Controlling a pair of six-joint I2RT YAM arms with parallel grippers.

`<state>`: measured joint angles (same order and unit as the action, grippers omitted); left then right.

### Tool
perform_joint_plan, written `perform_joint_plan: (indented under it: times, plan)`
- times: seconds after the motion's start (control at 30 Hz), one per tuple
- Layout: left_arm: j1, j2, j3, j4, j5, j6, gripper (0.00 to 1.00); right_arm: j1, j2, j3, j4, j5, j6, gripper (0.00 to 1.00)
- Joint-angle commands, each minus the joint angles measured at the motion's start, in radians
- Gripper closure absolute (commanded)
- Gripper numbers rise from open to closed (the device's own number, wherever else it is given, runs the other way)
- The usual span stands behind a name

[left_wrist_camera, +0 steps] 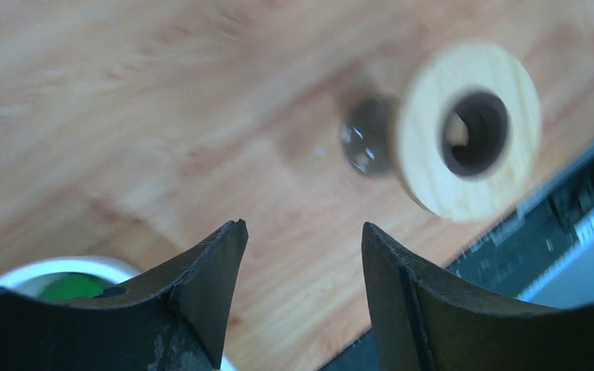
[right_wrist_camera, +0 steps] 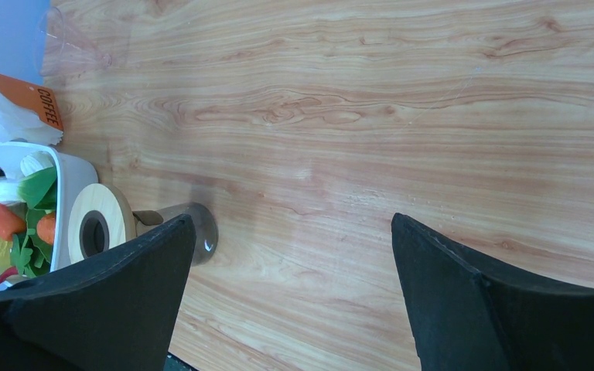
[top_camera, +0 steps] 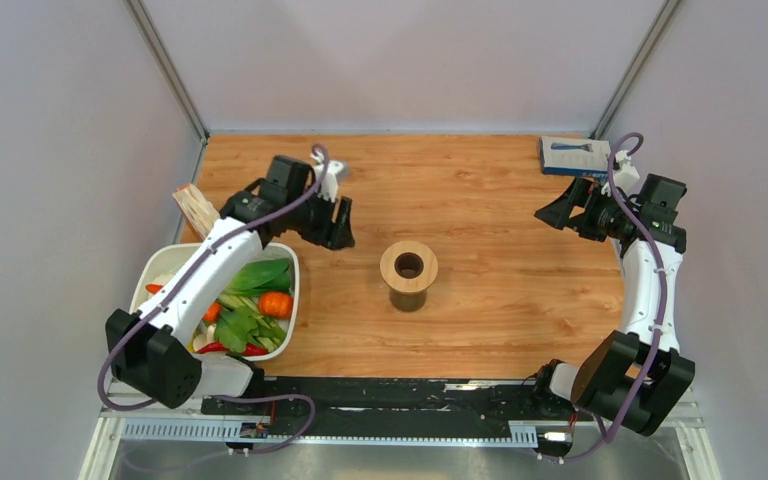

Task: Place the coffee filter in the dripper

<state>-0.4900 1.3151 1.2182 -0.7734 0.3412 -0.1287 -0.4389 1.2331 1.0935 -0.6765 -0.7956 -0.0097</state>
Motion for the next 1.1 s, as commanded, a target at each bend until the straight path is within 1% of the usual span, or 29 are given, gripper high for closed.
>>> perform_joint_plan:
  times: [0.0, 0.03, 0.07, 0.1, 0.23, 0.37, 0.5, 0.63, 0.83, 0.97, 1.07]
  plan:
    - [0.209, 0.08, 0.129, 0.045, 0.007, -0.033, 0.33, 0.006, -0.025, 0.005, 0.013, -0.022, -0.015, 0.0]
    - [0.279, 0.112, 0.145, 0.06, -0.004, -0.041, 0.31, 0.006, -0.027, 0.004, 0.013, -0.021, -0.016, 0.0]
    - [0.313, 0.128, 0.176, 0.07, -0.01, -0.047, 0.3, 0.006, -0.029, 0.003, 0.012, -0.02, -0.017, 0.0]
    - [0.383, 0.165, 0.194, 0.085, -0.01, -0.06, 0.28, 0.006, -0.029, 0.002, 0.012, -0.019, -0.017, 0.0]
    - [0.543, 0.305, 0.313, 0.094, -0.038, -0.11, 0.24, 0.006, -0.026, 0.003, 0.012, -0.018, -0.018, 0.0]
    - [0.622, 0.433, 0.407, 0.116, -0.067, -0.127, 0.24, 0.006, -0.018, 0.006, 0.012, -0.019, -0.018, 0.0]
    - [0.647, 0.513, 0.437, 0.16, -0.085, -0.128, 0.24, 0.005, -0.014, 0.007, 0.01, -0.014, -0.017, 0.0]
    - [0.648, 0.575, 0.425, 0.214, -0.058, -0.131, 0.26, 0.007, 0.001, 0.009, 0.01, -0.015, -0.019, 0.0]
    - [0.648, 0.658, 0.428, 0.26, -0.038, -0.121, 0.33, 0.01, 0.015, 0.018, 0.011, -0.013, -0.016, 0.0]
    - [0.645, 0.701, 0.425, 0.291, -0.036, -0.109, 0.41, 0.018, 0.024, 0.025, 0.011, -0.004, -0.015, 0.0]
    - [0.641, 0.715, 0.423, 0.309, -0.049, -0.099, 0.51, 0.02, 0.027, 0.037, 0.01, 0.007, -0.015, 0.0]
